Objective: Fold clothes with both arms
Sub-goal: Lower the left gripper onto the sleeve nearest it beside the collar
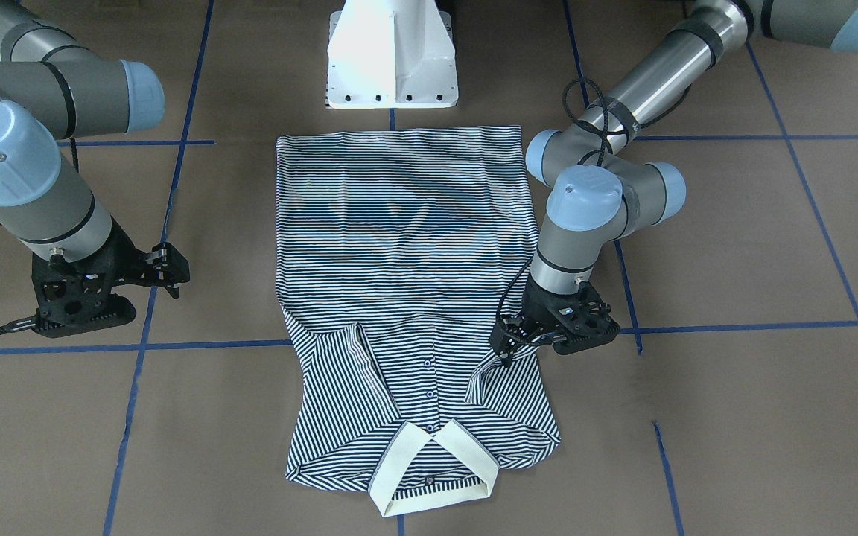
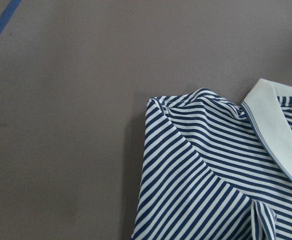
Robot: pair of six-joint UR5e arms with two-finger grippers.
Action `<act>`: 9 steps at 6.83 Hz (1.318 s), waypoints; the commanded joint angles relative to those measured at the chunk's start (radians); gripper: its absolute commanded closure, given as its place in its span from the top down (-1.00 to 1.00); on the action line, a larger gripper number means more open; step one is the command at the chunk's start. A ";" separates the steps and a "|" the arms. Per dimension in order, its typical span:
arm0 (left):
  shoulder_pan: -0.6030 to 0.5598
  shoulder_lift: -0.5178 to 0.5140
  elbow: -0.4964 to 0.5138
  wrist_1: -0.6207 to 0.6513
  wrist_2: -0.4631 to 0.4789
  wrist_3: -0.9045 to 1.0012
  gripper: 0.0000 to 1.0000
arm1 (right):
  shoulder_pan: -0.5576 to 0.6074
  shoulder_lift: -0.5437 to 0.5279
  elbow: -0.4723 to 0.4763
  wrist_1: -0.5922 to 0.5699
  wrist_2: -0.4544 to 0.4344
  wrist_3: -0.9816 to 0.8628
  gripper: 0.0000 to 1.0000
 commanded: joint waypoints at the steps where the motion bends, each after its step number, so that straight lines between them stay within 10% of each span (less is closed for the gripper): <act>1: 0.003 -0.001 0.001 0.000 -0.001 -0.001 1.00 | 0.001 0.000 0.000 0.000 0.000 0.001 1.00; 9: 0.038 -0.012 -0.054 0.012 -0.116 -0.082 1.00 | 0.001 0.002 0.002 0.002 -0.002 0.004 1.00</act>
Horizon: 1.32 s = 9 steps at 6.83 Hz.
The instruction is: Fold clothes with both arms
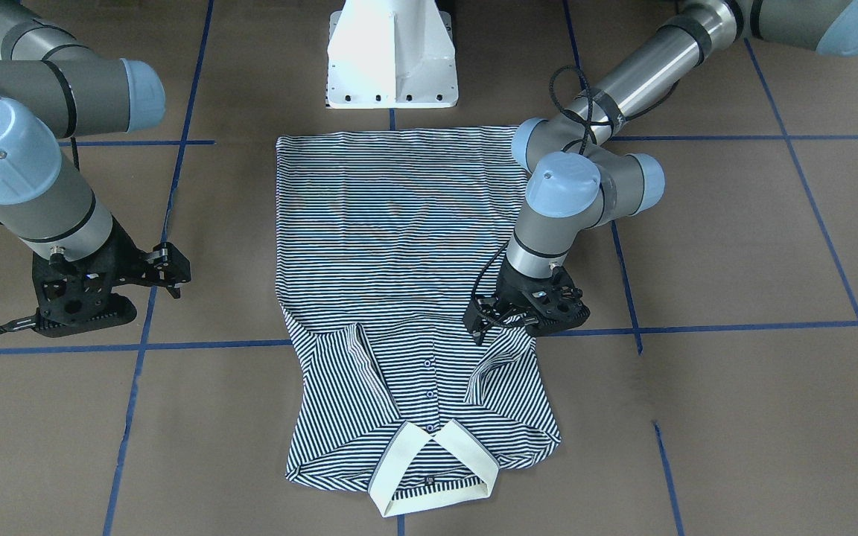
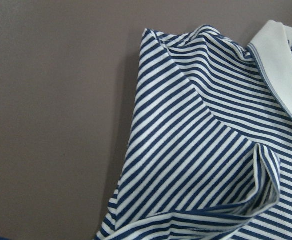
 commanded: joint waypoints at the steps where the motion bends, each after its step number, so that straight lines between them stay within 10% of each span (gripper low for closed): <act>1: 0.022 -0.002 -0.014 -0.003 -0.032 -0.047 1.00 | 0.001 -0.003 0.000 0.000 0.000 -0.001 1.00; 9: -0.037 0.017 -0.099 0.093 -0.018 0.020 1.00 | 0.004 -0.005 0.000 0.002 0.002 0.011 1.00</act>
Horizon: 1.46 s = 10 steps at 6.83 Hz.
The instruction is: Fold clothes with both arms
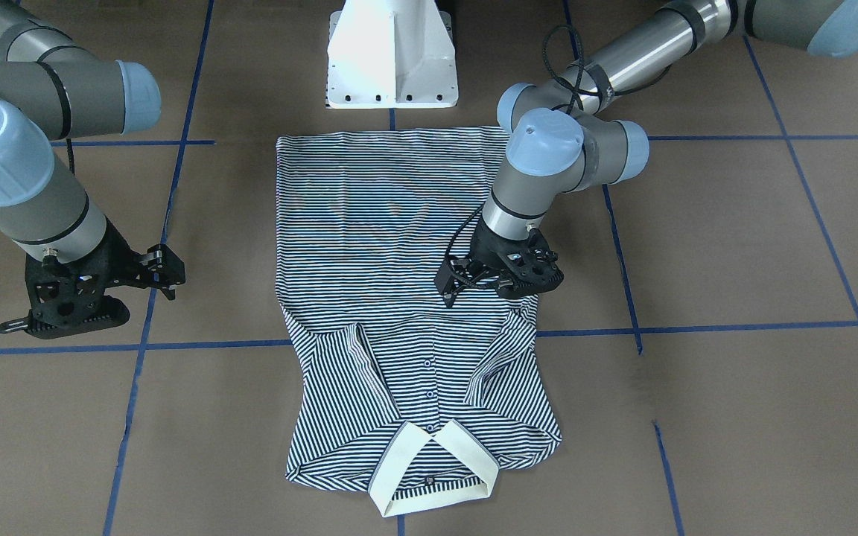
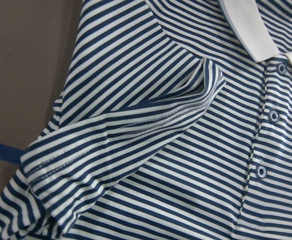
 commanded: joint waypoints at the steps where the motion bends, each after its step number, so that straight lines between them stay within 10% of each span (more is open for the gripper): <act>1: -0.063 -0.003 0.055 0.000 0.043 0.070 1.00 | -0.002 0.001 0.001 0.003 0.000 0.012 1.00; 4: -0.055 -0.029 0.212 -0.116 0.079 0.067 1.00 | -0.004 0.002 -0.001 0.004 0.000 0.012 1.00; 10: -0.046 -0.066 0.214 -0.120 0.068 0.061 1.00 | -0.001 -0.002 -0.001 0.004 -0.001 0.009 1.00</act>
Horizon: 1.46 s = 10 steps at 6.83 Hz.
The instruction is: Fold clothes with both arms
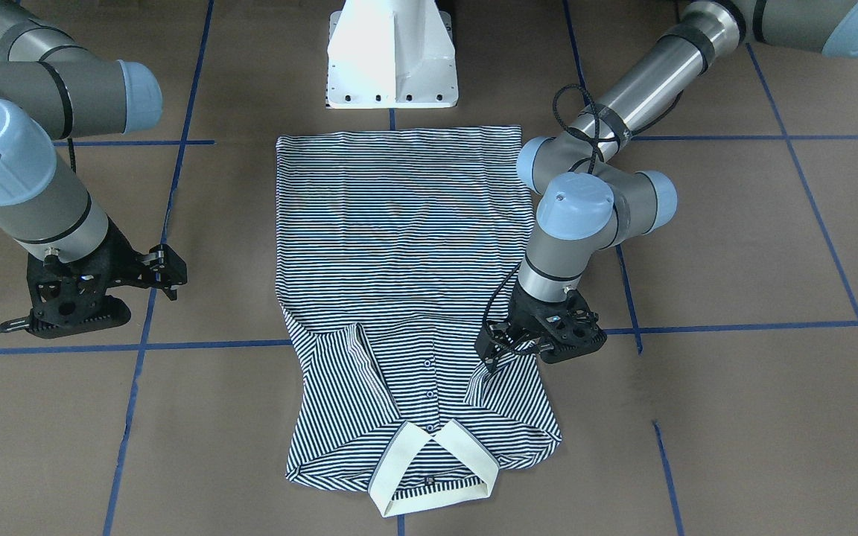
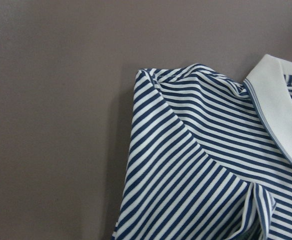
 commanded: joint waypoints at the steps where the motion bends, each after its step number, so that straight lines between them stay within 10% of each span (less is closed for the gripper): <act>1: 0.012 -0.011 -0.002 0.003 -0.006 -0.004 1.00 | 0.002 -0.002 0.000 0.000 0.000 0.000 1.00; 10: 0.010 -0.076 0.094 -0.127 0.069 0.014 1.00 | 0.005 -0.002 0.000 0.000 0.002 0.001 1.00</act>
